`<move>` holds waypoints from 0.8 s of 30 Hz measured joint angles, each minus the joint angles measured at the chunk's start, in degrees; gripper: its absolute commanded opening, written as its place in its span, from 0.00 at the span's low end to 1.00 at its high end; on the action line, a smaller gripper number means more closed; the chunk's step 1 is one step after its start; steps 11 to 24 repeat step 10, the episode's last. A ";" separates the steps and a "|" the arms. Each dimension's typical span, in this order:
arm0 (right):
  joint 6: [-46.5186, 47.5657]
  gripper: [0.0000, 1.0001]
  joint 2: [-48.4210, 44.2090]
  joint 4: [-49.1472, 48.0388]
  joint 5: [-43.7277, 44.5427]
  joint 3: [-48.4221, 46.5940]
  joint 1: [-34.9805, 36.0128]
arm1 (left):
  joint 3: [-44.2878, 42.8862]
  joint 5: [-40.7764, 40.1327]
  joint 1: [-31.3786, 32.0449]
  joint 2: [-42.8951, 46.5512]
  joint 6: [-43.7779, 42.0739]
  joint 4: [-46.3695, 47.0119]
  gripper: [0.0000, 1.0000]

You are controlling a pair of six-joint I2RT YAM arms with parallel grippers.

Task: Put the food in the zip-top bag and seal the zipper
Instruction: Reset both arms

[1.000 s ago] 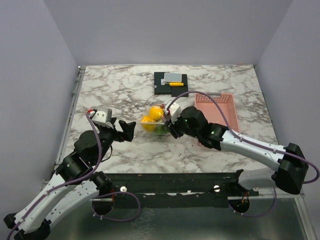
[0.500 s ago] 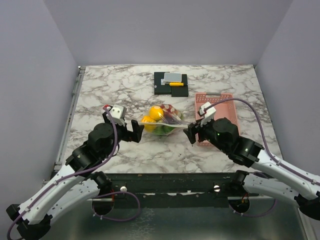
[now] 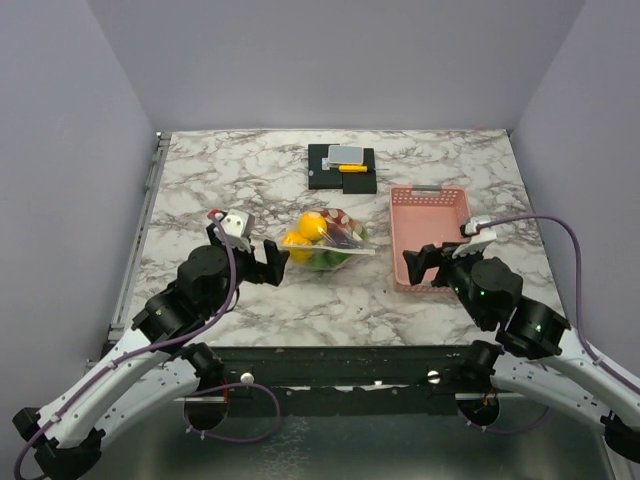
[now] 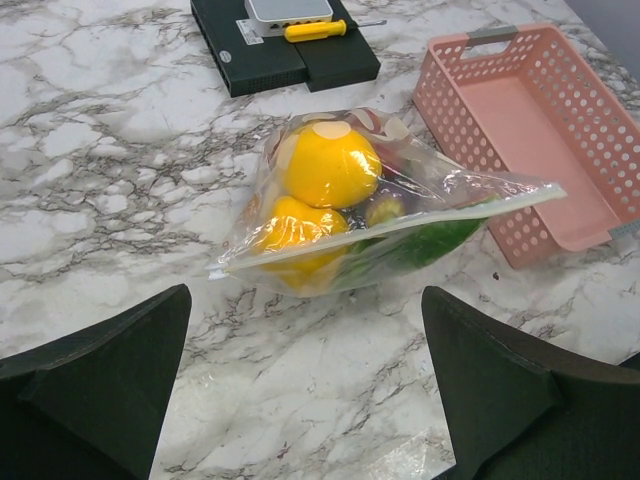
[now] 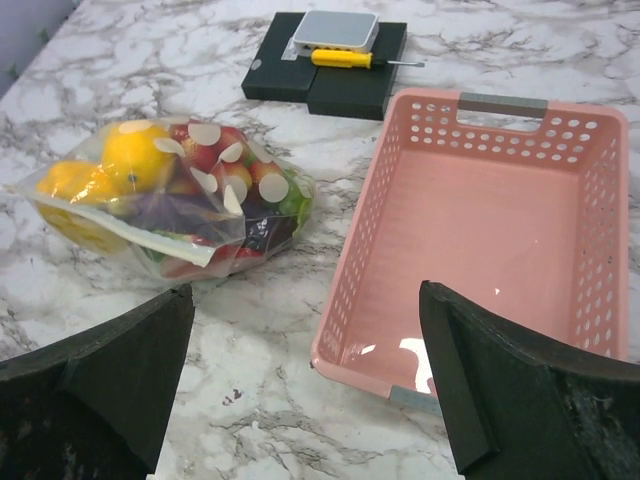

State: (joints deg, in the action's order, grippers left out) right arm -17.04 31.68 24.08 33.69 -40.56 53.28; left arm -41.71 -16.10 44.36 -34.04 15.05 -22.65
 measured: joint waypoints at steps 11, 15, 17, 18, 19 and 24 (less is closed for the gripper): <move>-1.14 1.00 -4.59 0.02 2.95 1.42 0.00 | 0.00 0.00 0.00 -0.81 -0.07 -0.20 0.99; -1.14 1.00 -4.59 0.02 2.95 1.42 0.00 | 0.00 0.00 0.00 -0.81 -0.07 -0.20 0.99; -1.14 1.00 -4.59 0.02 2.95 1.42 0.00 | 0.00 0.00 0.00 -0.81 -0.07 -0.20 0.99; -1.14 1.00 -4.59 0.02 2.95 1.42 0.00 | 0.00 0.00 0.00 -0.81 -0.07 -0.20 0.99; -1.14 1.00 -4.59 0.02 2.95 1.42 0.00 | 0.00 0.00 0.00 -0.81 -0.07 -0.20 0.99; -1.14 1.00 -4.59 0.02 2.95 1.42 0.00 | 0.00 0.00 0.00 -0.81 -0.07 -0.20 0.99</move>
